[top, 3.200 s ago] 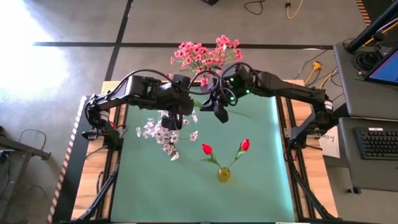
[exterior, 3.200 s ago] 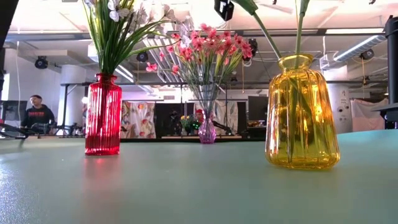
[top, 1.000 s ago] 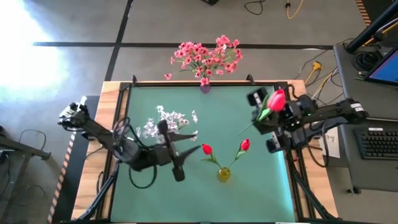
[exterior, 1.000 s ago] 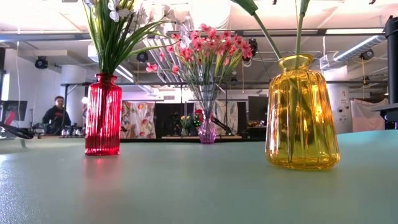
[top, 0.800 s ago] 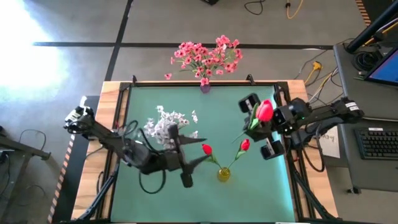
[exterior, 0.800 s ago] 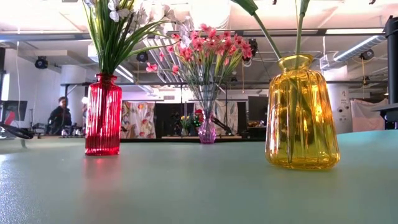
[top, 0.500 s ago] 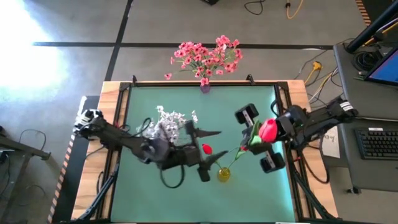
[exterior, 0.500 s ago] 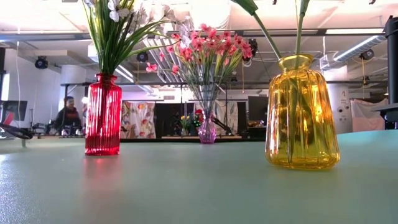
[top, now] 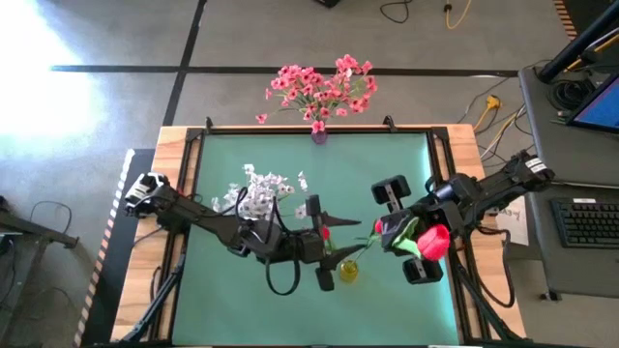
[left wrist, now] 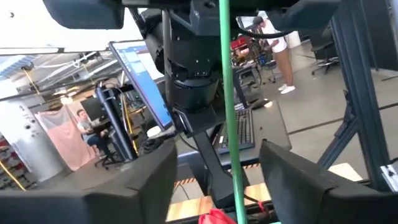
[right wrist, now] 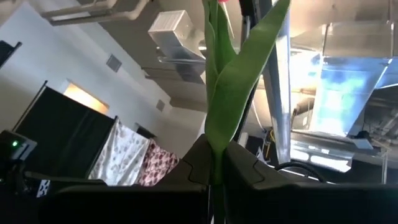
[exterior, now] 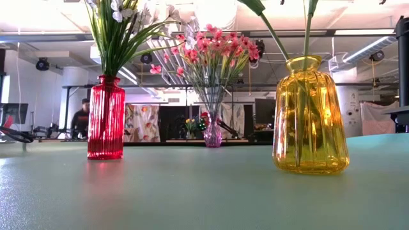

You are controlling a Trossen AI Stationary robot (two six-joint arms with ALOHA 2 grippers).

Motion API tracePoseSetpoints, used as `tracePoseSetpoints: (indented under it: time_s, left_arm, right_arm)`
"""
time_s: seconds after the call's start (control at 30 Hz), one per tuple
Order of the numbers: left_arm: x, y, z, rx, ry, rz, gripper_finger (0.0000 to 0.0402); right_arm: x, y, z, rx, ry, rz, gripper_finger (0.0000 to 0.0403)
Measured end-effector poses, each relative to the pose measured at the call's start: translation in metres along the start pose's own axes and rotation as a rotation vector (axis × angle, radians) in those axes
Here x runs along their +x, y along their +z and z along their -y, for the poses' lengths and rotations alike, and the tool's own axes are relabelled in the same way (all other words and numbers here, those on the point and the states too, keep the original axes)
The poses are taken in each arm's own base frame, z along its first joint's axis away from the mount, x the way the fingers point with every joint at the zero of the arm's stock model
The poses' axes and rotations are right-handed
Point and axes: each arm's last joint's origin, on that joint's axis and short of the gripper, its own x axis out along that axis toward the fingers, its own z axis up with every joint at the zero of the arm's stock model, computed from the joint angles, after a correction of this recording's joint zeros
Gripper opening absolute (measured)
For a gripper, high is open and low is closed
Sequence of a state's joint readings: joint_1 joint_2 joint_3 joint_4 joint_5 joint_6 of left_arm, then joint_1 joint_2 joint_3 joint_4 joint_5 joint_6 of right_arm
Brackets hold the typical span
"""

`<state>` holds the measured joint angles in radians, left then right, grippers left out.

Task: Sort flowers into vase by color
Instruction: Put the red tulip into the yellow flower vase

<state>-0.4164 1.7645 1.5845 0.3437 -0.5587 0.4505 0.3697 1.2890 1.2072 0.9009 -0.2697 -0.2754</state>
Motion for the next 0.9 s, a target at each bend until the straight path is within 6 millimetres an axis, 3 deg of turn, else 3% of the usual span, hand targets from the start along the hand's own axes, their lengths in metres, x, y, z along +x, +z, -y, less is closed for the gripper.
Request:
tracePoseSetpoints:
  time_s: [0.33,0.53,0.9]
  left_arm:
    - [0.0,-0.007,0.004,-0.037,-0.027,-0.058,0.0012]
    - [-0.004,-0.009,0.011,-0.029,-0.058,-0.095,0.0004]
    - [-0.02,-0.001,0.026,0.001,-0.026,-0.142,0.0]
  right_arm:
    - [0.001,-0.005,-0.007,0.032,0.011,-0.018,0.0013]
    - [-0.001,-0.008,-0.008,0.058,0.033,-0.095,0.0013]
    - [-0.007,0.004,-0.004,0.159,-0.03,-0.204,0.0014]
